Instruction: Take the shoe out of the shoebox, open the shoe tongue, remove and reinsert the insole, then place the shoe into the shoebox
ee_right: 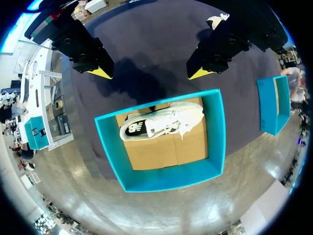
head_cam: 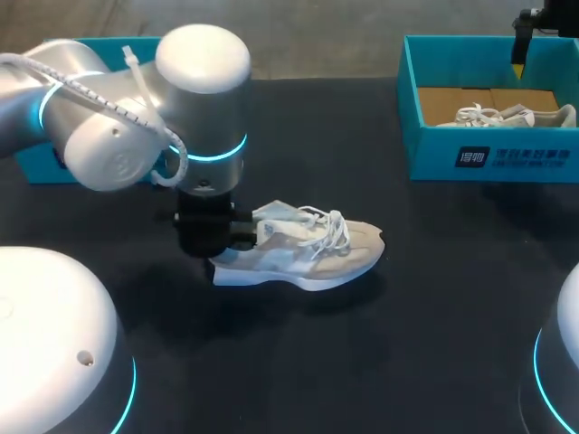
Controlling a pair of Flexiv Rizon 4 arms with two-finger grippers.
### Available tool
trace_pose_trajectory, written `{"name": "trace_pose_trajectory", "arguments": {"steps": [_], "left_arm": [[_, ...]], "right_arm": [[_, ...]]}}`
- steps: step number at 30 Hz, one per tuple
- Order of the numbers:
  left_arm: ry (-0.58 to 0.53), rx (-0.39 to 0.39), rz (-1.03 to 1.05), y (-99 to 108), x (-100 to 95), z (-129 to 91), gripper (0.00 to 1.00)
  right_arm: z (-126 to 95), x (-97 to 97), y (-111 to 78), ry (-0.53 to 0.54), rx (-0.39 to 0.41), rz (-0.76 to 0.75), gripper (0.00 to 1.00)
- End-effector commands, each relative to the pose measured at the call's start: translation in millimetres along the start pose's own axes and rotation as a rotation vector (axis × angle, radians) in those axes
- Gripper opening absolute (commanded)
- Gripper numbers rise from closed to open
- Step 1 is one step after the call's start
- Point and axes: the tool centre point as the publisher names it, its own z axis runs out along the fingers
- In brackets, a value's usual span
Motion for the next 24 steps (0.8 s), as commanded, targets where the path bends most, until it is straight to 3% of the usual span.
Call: {"name": "trace_pose_trajectory", "arguments": {"steps": [1,24], "left_arm": [[0.005,0.0,-0.004,1,-7.1,5,0.0],[0.023,-0.006,0.06,0,-33.7,39,0.0]], "right_arm": [[0,0.5,0.8,-0.001,0.002,0.0,1.0],[0,0.5,0.8,-0.001,0.002,0.0,1.0]]}}
